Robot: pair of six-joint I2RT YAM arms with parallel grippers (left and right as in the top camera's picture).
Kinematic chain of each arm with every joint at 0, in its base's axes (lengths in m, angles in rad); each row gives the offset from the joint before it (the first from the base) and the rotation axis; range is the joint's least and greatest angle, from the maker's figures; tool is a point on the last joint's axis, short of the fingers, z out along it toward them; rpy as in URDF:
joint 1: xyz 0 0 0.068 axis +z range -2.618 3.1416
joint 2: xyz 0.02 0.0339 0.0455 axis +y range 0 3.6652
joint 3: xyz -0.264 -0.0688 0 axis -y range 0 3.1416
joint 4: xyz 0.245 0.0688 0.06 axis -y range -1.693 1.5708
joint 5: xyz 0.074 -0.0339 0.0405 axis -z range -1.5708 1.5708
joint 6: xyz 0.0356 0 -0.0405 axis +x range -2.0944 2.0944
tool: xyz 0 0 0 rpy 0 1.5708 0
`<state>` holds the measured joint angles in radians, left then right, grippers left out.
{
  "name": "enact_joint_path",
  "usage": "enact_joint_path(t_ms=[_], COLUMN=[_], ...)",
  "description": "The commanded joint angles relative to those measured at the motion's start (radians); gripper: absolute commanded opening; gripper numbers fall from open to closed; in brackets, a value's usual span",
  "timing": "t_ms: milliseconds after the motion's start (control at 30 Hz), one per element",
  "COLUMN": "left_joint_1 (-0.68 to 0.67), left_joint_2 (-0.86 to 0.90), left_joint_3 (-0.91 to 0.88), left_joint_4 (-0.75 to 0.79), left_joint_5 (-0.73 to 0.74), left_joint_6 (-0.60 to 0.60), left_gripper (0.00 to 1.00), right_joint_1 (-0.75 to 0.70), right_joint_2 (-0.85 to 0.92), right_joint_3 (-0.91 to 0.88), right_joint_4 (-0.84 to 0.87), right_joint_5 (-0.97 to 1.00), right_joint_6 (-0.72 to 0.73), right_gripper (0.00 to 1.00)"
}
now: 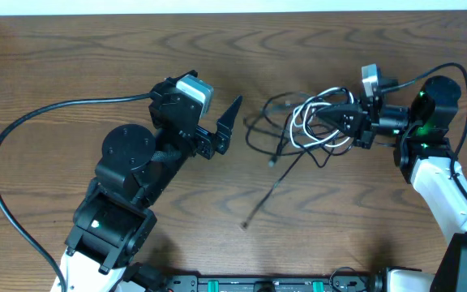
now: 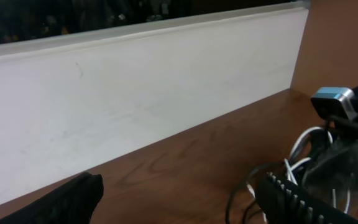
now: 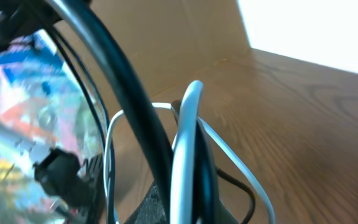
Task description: Untangle cables
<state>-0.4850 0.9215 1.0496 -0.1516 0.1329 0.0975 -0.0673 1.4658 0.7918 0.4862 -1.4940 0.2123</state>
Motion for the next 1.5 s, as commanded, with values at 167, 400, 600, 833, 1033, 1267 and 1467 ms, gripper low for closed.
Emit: enact_joint_path(t_ms=[167,400,600,833,1033,1267,1467], left_joint_1=[0.004,0.004,0.004,0.004,0.001,0.001,0.002], left_joint_2=[0.072,0.2,0.256,0.331,0.352,0.352,0.352], left_joint_3=[0.019,0.019,0.018,0.018,0.017,0.017,0.017], left_joint_4=[0.05,0.113,0.062,0.026,0.021,0.023,0.05], left_joint_5=[0.356,0.533,0.555,0.567,0.575,0.578,0.578], left_joint_6=[-0.005,-0.005,-0.005,0.0,0.006,0.006,0.006], left_gripper=[0.83,0.83,0.82,0.82,0.68,0.19,0.08], right_joint_1=[0.069,0.14,0.144,0.154,0.17,0.17,0.17], right_joint_2=[-0.002,-0.002,-0.002,-0.002,-0.002,-0.002,-0.002], right_joint_3=[0.01,0.009,0.01,0.01,0.01,0.01,0.01], right_joint_4=[0.094,0.154,0.158,0.163,0.177,0.176,0.138], right_joint_5=[-0.068,-0.068,-0.068,-0.068,-0.068,-0.068,-0.068], right_joint_6=[-0.125,-0.14,-0.17,-0.193,-0.203,-0.203,-0.202], right_gripper=[0.01,0.08,0.08,0.09,0.1,0.11,0.65])
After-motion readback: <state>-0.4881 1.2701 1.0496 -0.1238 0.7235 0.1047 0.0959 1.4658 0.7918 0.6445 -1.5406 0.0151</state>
